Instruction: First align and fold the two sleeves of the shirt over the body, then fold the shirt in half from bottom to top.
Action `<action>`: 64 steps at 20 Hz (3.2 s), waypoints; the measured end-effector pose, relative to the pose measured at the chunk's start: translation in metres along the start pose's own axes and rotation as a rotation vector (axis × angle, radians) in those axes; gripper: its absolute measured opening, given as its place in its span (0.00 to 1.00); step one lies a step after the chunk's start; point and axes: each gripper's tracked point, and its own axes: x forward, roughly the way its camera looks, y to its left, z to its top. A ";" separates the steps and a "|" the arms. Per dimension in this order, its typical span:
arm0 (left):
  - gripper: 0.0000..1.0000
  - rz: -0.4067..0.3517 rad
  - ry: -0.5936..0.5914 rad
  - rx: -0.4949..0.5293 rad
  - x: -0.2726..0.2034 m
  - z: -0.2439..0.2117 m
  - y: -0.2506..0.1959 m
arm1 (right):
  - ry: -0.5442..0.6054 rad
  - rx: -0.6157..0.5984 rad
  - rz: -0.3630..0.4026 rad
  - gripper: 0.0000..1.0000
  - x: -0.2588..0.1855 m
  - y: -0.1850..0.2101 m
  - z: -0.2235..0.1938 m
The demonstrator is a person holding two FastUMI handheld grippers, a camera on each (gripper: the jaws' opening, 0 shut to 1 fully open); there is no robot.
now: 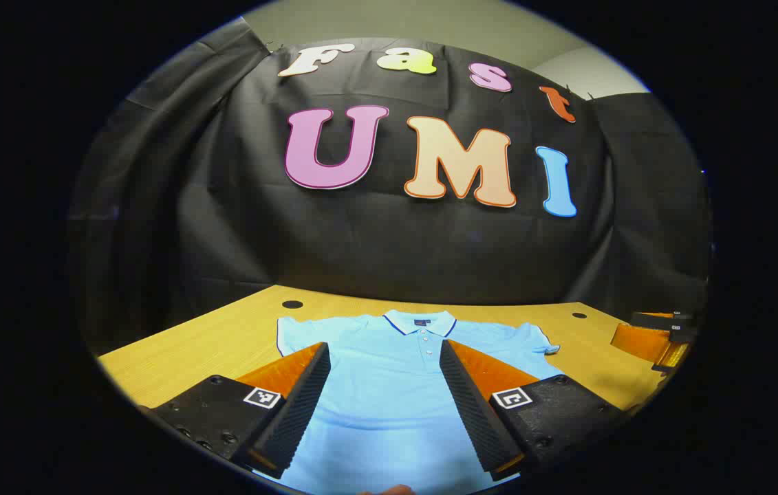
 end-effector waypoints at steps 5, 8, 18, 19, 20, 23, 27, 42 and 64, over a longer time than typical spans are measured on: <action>0.95 0.000 0.005 -0.002 0.000 -0.004 0.002 | 0.022 -0.012 0.005 0.98 0.008 0.000 -0.005; 0.95 -0.007 0.007 0.002 0.001 -0.004 0.001 | 0.046 -0.035 0.007 0.98 0.012 -0.002 -0.008; 0.95 0.001 0.018 0.014 0.003 -0.009 0.005 | 0.110 -0.001 0.049 0.98 0.059 -0.005 0.006; 0.95 0.005 0.019 0.015 0.003 -0.010 0.007 | 0.113 0.009 0.042 0.98 0.067 -0.010 0.010; 0.95 0.007 0.019 0.014 0.003 -0.011 0.010 | 0.115 0.020 0.023 0.97 0.075 -0.018 0.012; 0.95 0.002 0.024 0.012 -0.001 -0.013 0.014 | 0.141 0.064 -0.036 0.98 0.102 -0.043 0.014; 0.95 0.003 0.022 0.023 -0.004 -0.012 0.018 | 0.204 0.084 -0.080 0.97 0.137 -0.069 0.007; 0.95 0.024 0.035 0.037 -0.009 -0.014 0.034 | 0.483 0.065 -0.177 0.94 0.234 -0.124 -0.087; 0.95 0.012 0.064 0.016 -0.001 -0.026 0.034 | 0.489 0.070 -0.131 0.04 0.242 -0.114 -0.101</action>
